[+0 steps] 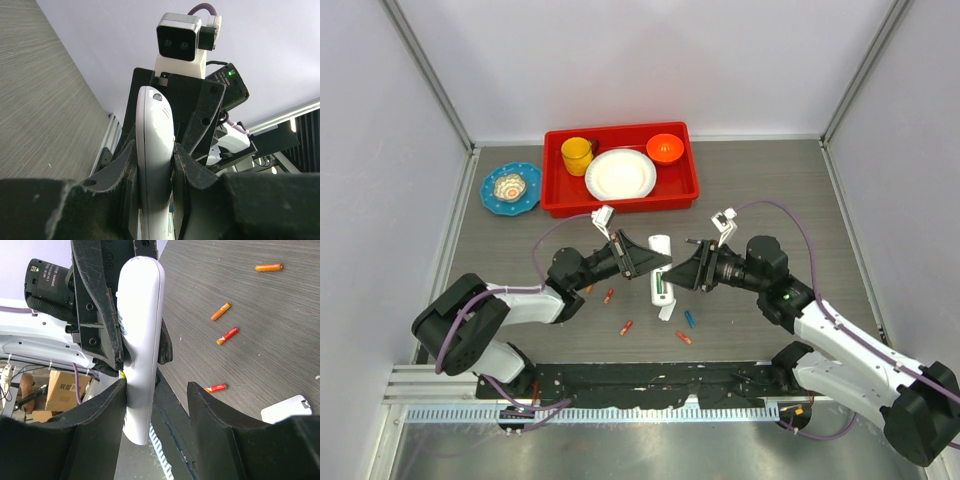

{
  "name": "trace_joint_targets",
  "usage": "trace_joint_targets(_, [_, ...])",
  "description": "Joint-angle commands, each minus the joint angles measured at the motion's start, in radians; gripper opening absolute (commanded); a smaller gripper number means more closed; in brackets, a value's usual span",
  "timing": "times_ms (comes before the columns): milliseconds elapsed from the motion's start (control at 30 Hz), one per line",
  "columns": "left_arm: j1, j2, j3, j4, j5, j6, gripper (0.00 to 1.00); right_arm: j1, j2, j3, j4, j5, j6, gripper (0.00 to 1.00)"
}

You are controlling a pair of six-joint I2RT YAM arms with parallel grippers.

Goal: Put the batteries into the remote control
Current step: Adjust the battery in the remote control, then pick up the battery from the center of the board.

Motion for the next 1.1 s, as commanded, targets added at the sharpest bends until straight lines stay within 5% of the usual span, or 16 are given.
trace_joint_targets(0, [0.004, -0.032, 0.03, 0.159, 0.011, -0.014, 0.0, -0.004, 0.014, -0.003, 0.038, -0.002, 0.005, 0.56])
trace_joint_targets(500, [0.079, -0.042, -0.001, 0.07, -0.007, 0.05, 0.0, -0.012, -0.101, 0.232, -0.32, 0.023, -0.182, 0.68])
trace_joint_targets(633, [0.126, -0.038, -0.013, 0.077, 0.01, 0.024, 0.0, -0.015, -0.104, 0.295, -0.478, 0.169, -0.272, 0.67])
trace_joint_targets(800, [0.2, -0.114, -0.054, 0.041, 0.017, -0.014, 0.0, -0.014, -0.049, 0.293, -0.658, 0.609, -0.314, 0.62])
trace_joint_targets(1067, [0.263, -0.291, -0.119, -0.172, 0.065, -0.016, 0.0, 0.029, 0.077, 0.241, -0.697, 0.681, -0.368, 0.55])
